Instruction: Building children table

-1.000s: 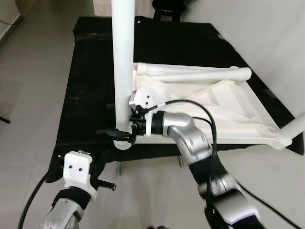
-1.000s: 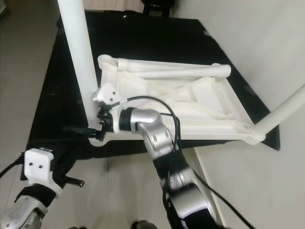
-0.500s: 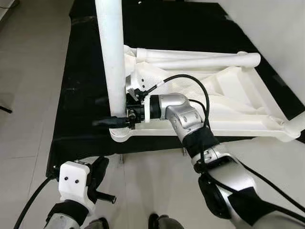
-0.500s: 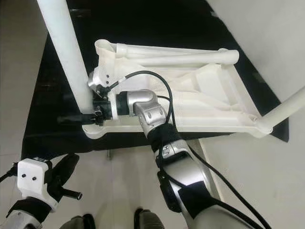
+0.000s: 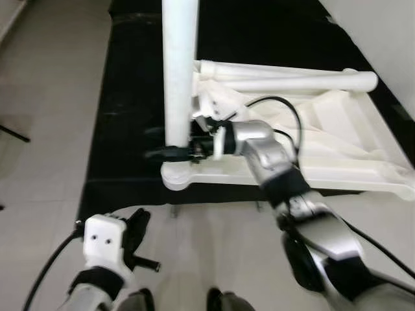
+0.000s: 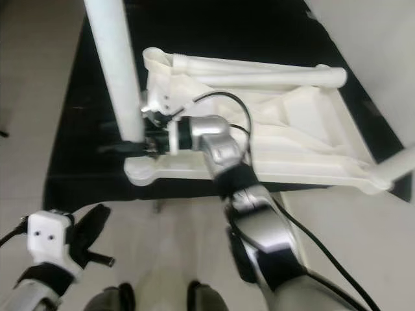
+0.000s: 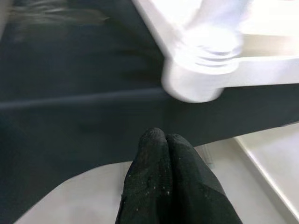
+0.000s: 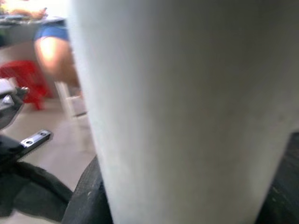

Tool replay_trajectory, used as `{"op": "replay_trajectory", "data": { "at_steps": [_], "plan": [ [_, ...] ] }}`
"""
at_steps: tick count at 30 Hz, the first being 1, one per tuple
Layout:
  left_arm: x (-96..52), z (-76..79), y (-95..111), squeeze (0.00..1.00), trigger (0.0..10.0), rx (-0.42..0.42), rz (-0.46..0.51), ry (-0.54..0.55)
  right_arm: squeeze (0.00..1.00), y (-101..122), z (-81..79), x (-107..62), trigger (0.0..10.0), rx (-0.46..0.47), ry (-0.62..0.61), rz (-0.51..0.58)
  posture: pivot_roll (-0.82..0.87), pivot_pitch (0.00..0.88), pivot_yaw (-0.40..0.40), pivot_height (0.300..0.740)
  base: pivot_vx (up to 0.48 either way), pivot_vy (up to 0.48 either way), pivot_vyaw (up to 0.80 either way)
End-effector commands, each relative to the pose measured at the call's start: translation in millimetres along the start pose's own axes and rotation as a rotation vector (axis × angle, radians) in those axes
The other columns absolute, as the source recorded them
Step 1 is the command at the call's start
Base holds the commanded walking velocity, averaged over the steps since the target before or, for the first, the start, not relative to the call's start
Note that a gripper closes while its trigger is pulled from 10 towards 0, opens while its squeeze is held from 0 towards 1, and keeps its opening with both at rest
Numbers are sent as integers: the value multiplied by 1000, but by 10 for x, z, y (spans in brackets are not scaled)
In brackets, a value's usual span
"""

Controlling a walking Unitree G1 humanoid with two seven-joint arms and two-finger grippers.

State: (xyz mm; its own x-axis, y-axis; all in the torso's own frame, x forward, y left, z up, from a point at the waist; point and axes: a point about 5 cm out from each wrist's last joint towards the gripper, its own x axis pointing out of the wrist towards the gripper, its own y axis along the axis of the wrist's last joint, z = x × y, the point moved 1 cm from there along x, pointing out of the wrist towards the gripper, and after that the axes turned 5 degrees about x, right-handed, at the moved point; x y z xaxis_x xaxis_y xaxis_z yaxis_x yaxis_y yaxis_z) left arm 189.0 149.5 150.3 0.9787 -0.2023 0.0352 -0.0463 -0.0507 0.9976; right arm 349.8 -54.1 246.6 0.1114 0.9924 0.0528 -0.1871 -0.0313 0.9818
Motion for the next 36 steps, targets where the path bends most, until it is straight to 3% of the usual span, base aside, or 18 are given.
{"op": "replay_trajectory", "data": {
  "at_steps": [1, 2, 3, 4, 6, 10, 14, 16, 17, 19, 20, 22, 23, 26, 31, 32, 33, 36],
  "plan": [
    [-22, -1, -66, 0, 10000, -8, -26, -7, 0, 16, 55, -159, 0, 11, -77, -10, -73, 210, -122, 740, 0, 0, 0],
    [2, -19, -75, 0, 10000, -6, -21, -7, 0, -98, -8, -187, 0, 80, -222, -25, -89, 196, -121, 740, 0, 0, 0],
    [35, -50, -86, 0, 10000, -3, -17, -6, 0, -380, -13, -198, 0, 113, -606, -136, -120, 180, -113, 740, 0, 0, 0],
    [76, -70, -91, 0, 10000, 0, -12, -5, 0, -677, -240, -165, 0, 191, -786, -205, -125, 168, -110, 740, 0, 0, 0],
    [120, -86, -100, 0, 10000, 3, -8, -5, 0, -855, -399, -146, 0, 222, -910, -260, -123, 156, -105, 740, 0, 0, 0],
    [149, -93, -104, 0, 10000, 6, -5, -7, 0, -932, -521, -59, 0, 238, -912, -267, -123, 156, -105, 740, 0, 0, 0],
    [202, -141, -138, 0, 10000, 11, -4, 11, 0, -879, -570, 347, 0, 221, -775, -214, -109, 122, -113, 740, 0, 0, 0],
    [205, -148, -142, 0, 10000, 13, -3, 17, 0, -860, -576, 392, 0, 221, -768, -214, -109, 122, -113, 740, 0, 0, 0],
    [199, -154, -141, 0, 10000, 13, 0, 26, 0, -851, -590, 416, 10000, 233, -756, -214, -103, 122, -120, 740, 0, 0, 0],
    [196, -155, -137, 0, 10000, 13, 2, 33, 0, -838, -599, 427, 10000, 252, -736, -199, -104, 124, -122, 740, 0, 0, 0],
    [194, -152, -133, 0, 10000, 13, 5, 36, 502, -801, -617, 438, 10000, 270, -704, -180, -104, 128, -124, 740, 0, 0, 0],
    [192, -148, -130, 0, 10000, 13, 7, 36, 502, -773, -632, 445, 10000, 281, -683, -167, -104, 130, -125, 740, 0, 0, 0],
    [191, -140, -125, 0, 10000, 13, 8, 34, 1000, -719, -630, 465, 10000, 307, -620, -128, -104, 134, -128, 740, 0, 0, 0],
    [185, -122, -114, 0, 10000, 11, 11, 27, 1000, -497, -526, 467, 10000, 293, -466, -24, -103, 147, -129, 740, 0, 0, 0],
    [173, -104, -104, 0, 10000, 9, 15, 23, 1000, -340, -453, 435, 10000, 241, -321, 3, -93, 160, -138, 740, 0, 0, 0],
    [158, -91, -96, 0, 10000, 8, 16, 22, 271, -304, -426, 399, 10000, 171, -210, -32, -84, 168, -145, 740, 0, 0, 0],
    [140, -73, -88, 0, 10000, 6, 17, 22, 0, -287, -404, 351, 10000, 103, -94, -79, -71, 175, -152, 740, 0, 0, 0],
    [117, -54, -78, 0, 10000, 4, 16, 24, 0, -267, -344, 309, 10000, 50, -24, -122, -62, 187, -159, 740, 0, 0, 0]
  ]
}}
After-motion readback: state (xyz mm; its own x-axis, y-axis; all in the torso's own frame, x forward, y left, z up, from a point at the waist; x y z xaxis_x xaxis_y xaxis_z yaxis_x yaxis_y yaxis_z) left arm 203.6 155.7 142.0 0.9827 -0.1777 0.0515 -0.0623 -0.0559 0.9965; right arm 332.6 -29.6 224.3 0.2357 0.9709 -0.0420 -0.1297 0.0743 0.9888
